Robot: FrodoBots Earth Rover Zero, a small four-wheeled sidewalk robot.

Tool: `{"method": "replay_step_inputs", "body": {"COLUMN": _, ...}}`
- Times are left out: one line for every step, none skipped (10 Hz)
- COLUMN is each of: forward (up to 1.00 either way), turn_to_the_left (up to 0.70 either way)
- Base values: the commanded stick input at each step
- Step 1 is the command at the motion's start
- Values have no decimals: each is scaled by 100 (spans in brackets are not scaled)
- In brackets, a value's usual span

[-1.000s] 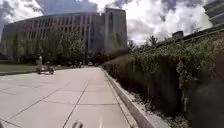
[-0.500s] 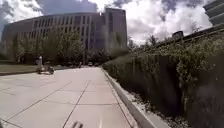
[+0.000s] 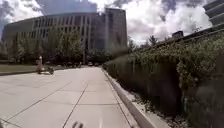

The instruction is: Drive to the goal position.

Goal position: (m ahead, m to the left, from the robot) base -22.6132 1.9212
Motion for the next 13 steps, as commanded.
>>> {"method": "replay_step_inputs", "body": {"forward": 4, "turn_to_the_left": 0}}
{"method": "replay_step_inputs", "body": {"forward": 4, "turn_to_the_left": 0}}
{"method": "replay_step_inputs", "body": {"forward": 4, "turn_to_the_left": 0}}
{"method": "replay_step_inputs", "body": {"forward": 4, "turn_to_the_left": 0}}
{"method": "replay_step_inputs", "body": {"forward": 4, "turn_to_the_left": 0}}
{"method": "replay_step_inputs", "body": {"forward": 4, "turn_to_the_left": 0}}
{"method": "replay_step_inputs", "body": {"forward": 4, "turn_to_the_left": 0}}
{"method": "replay_step_inputs", "body": {"forward": 4, "turn_to_the_left": 0}}
{"method": "replay_step_inputs", "body": {"forward": 4, "turn_to_the_left": 0}}
{"method": "replay_step_inputs", "body": {"forward": 4, "turn_to_the_left": 0}}
{"method": "replay_step_inputs", "body": {"forward": 5, "turn_to_the_left": 0}}
{"method": "replay_step_inputs", "body": {"forward": 4, "turn_to_the_left": 0}}
{"method": "replay_step_inputs", "body": {"forward": 4, "turn_to_the_left": 0}}
